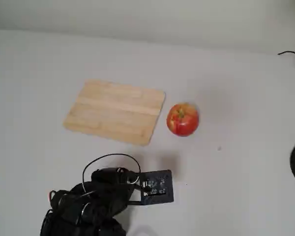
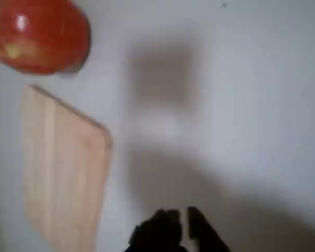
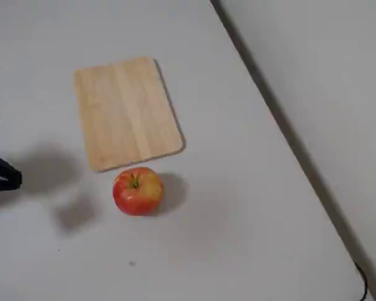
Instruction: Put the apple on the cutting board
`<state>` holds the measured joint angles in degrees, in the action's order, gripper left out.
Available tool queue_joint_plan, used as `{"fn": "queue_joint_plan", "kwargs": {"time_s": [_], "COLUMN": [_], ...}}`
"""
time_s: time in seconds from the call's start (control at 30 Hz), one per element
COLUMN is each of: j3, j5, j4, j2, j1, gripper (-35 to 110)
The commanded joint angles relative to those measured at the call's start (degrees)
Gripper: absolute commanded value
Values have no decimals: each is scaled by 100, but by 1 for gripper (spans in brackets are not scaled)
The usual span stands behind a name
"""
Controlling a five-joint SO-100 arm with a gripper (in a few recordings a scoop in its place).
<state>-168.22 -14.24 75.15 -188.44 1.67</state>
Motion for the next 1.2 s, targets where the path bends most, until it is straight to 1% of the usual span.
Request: {"fn": "queue_joint_plan", "kwargs": {"time_s": [0.0,0.5,0.7,0.93,0.97,1.03,1.1,1.17], "j3": [-167,-167,-193,308,527,1107,1881,2856], "j5": [501,501,492,396,132,44,114,114], "j4": [44,44,-404,-624,-650,-817,-958,-914], "j2": [9,9,9,88,246,835,1898,3226], "j1": [-1230,-1222,-1178,-1222,-1310,-1626,-1731,-1617], "gripper": [68,69,69,68,68,65,65,65]}}
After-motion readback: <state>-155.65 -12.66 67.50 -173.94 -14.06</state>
